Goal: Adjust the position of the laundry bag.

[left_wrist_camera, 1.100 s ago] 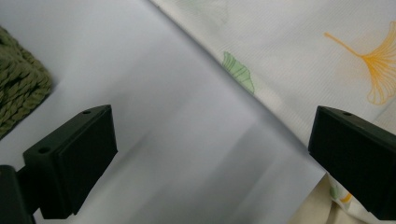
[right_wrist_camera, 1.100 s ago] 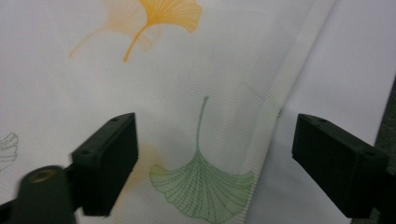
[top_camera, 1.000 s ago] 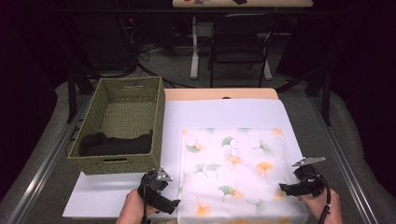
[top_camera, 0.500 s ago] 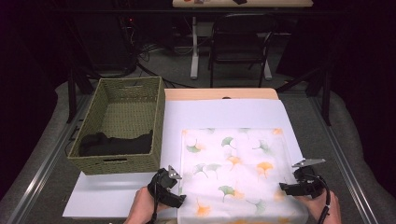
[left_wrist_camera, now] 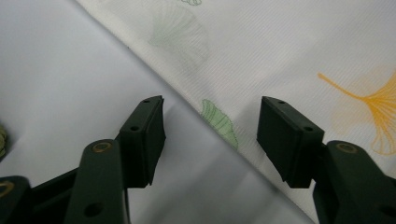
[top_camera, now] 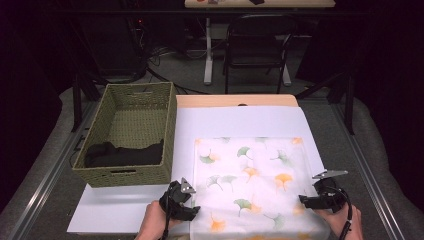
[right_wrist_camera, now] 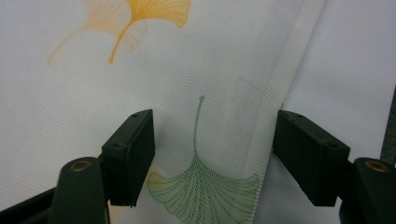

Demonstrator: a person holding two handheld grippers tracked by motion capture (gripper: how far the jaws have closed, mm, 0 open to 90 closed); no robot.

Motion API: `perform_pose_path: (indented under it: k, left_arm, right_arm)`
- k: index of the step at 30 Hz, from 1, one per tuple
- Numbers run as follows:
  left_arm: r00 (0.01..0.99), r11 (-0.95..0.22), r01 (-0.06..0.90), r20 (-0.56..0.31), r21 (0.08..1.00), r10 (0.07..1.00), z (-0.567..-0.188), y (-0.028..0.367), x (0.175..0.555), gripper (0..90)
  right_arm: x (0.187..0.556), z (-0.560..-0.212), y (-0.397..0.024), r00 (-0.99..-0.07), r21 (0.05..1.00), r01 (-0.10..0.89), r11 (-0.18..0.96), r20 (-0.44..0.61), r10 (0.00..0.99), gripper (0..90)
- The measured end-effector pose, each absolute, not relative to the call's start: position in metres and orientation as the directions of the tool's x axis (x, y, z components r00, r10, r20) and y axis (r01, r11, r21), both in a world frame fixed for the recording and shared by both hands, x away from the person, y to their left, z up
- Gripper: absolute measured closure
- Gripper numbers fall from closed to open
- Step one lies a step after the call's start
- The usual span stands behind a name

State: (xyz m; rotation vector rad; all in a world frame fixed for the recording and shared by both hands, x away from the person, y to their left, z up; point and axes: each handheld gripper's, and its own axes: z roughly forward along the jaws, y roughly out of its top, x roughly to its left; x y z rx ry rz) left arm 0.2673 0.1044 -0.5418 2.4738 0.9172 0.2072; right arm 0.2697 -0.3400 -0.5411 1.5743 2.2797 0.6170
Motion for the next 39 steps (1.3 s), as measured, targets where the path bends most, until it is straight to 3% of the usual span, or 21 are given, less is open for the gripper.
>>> perform_pose_path:
  k: [10, 17, 20, 26, 39]
  left_arm:
    - [0.778, -0.658, 0.549, -0.027, 0.515, 0.628, -0.542, 0.104, 0.264, 57.3]
    - [0.785, -0.652, 0.540, -0.039, 0.532, 0.618, -0.542, 0.103, 0.264, 75.3]
    - [0.779, -0.639, 0.543, -0.045, 0.544, 0.625, -0.543, 0.102, 0.265, 82.3]
    - [0.781, -0.638, 0.545, -0.051, 0.545, 0.623, -0.543, 0.102, 0.266, 87.2]
    - [0.745, -0.598, 0.580, -0.062, 0.554, 0.665, -0.542, 0.110, 0.280, 87.8]
  right_arm:
    - [0.268, -0.536, -0.339, -0.374, 0.500, 0.805, 0.319, 0.009, 0.928, 61.1]
    - [0.268, -0.536, -0.338, -0.379, 0.509, 0.802, 0.313, 0.028, 0.925, 82.6]
    - [0.269, -0.536, -0.338, -0.388, 0.501, 0.806, 0.315, 0.044, 0.921, 87.7]
    - [0.273, -0.535, -0.338, -0.392, 0.495, 0.812, 0.310, 0.067, 0.918, 88.3]
    - [0.291, -0.532, -0.332, -0.399, 0.506, 0.802, 0.318, 0.059, 0.915, 88.4]
